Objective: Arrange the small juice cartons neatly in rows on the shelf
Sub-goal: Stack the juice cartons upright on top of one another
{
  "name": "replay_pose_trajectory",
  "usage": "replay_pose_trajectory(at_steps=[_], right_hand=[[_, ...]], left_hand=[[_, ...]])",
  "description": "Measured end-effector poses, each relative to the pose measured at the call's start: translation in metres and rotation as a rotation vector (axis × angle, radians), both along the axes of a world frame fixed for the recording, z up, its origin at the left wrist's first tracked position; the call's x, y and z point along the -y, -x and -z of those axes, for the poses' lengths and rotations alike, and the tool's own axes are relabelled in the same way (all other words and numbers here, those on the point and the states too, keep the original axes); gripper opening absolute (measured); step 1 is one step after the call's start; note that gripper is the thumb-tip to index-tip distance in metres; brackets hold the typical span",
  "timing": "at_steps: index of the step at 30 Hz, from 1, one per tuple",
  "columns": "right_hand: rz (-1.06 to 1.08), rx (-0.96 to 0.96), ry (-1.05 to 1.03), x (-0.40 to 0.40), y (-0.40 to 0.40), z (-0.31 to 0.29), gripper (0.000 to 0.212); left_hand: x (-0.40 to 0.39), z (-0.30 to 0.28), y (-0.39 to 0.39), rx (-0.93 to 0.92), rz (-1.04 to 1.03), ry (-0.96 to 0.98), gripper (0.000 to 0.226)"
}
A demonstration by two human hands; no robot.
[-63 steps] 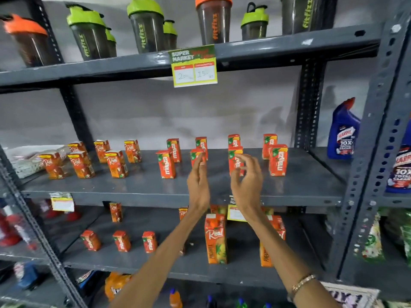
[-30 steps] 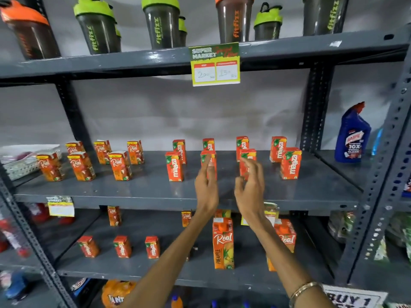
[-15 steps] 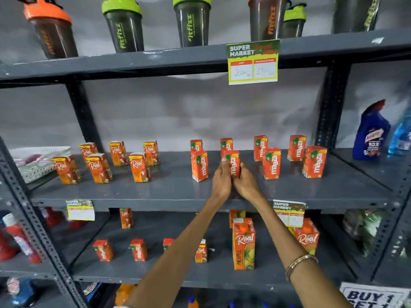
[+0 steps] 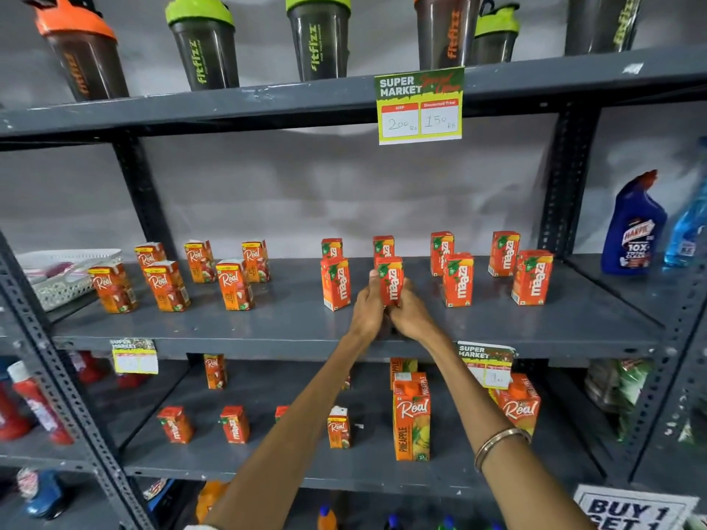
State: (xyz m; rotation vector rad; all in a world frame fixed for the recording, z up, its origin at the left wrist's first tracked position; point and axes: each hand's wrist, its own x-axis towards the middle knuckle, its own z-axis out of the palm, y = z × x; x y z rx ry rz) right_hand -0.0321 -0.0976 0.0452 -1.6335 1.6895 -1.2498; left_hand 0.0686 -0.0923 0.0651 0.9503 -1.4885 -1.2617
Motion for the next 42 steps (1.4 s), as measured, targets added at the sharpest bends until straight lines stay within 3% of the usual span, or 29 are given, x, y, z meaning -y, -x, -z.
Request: replay_pose_trajectory(at_steps=[3,5,8,10,11,15,18,19,21,27,42], right_hand=[[0.060,0.040,-0.001,-0.008,-0.006,-0.002,0.061],[0.190,0.001,0.177,-0.025,-0.010,0.004,0.075],[0.283,-0.041,0.561,-0.049,-0.036,0.016,0.057],[0.194,-0.065,0.597,-0.043,-0.095,0.009,0.050],[0.147,-0.059,0.567,-0.030,-0.139,0.000,0.049],[0.126,-0.014,0.263,0.000,-0.140,-0.016,0.058],[0.130,0.003,0.120,0.017,-0.123,-0.011,0.033],[0.121,0.038,0.113,0.019,-0.117,-0.009,0.019],[0.089,0.068,0.118,0.019,-0.111,-0.008,0.015],[0.055,0.009,0.100,0.013,-0.116,0.003,0.036],[0.063,-0.005,0.122,0.005,-0.112,-0.002,0.050]], left_hand=[[-0.008,-0.002,-0.005,-0.020,-0.027,0.052,0.056],[-0.019,0.004,-0.009,-0.066,-0.151,0.162,0.042],[-0.031,0.014,-0.042,-0.178,-0.440,0.308,0.032],[-0.019,0.012,-0.099,-0.251,-0.578,0.337,0.031],[-0.003,0.009,-0.138,-0.239,-0.578,0.305,0.035],[0.008,-0.004,-0.119,-0.157,-0.335,0.061,0.042],[0.015,0.001,-0.099,-0.135,-0.187,-0.050,0.055],[0.016,0.003,-0.094,-0.121,-0.150,-0.069,0.055],[0.019,0.007,-0.090,-0.078,-0.114,-0.074,0.055],[0.036,0.016,-0.113,-0.031,-0.091,-0.053,0.059],[0.052,0.019,-0.113,-0.003,-0.047,0.007,0.057]])
